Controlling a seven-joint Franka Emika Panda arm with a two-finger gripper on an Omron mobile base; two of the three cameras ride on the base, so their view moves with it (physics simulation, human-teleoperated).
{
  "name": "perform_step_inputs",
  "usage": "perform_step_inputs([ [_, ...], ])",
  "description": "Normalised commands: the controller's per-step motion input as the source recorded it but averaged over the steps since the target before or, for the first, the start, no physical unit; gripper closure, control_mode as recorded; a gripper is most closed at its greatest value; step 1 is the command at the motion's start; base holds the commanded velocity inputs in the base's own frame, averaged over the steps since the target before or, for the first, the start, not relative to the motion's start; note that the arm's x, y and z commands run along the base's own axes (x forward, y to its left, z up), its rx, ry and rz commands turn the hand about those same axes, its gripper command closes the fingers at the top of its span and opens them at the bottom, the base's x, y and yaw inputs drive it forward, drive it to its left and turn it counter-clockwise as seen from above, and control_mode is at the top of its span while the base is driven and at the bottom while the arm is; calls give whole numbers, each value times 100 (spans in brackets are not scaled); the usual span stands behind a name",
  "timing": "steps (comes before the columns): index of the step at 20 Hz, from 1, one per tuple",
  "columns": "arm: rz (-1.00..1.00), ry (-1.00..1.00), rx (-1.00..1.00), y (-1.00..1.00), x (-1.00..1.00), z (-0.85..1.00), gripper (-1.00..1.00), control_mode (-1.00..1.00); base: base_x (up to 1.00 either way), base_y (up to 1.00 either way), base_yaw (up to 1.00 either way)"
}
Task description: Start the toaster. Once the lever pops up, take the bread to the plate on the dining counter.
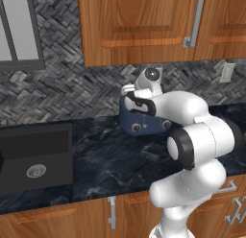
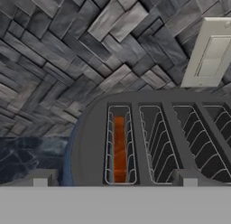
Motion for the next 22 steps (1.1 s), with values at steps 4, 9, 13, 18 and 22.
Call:
perform_step_inputs([
  [4, 0, 0, 0, 0, 12, -29, -100, -100, 0, 0, 0],
  [9, 0, 0, 0, 0, 2, -17, -100, -100, 0, 0, 0],
  [13, 0, 0, 0, 0, 0, -3, -100, -100, 0, 0, 0],
  [18, 0, 0, 0, -1, 0, 0, -100, -100, 0, 0, 0],
  [22, 0, 0, 0, -5, 2, 0, -100, -100, 0, 0, 0],
])
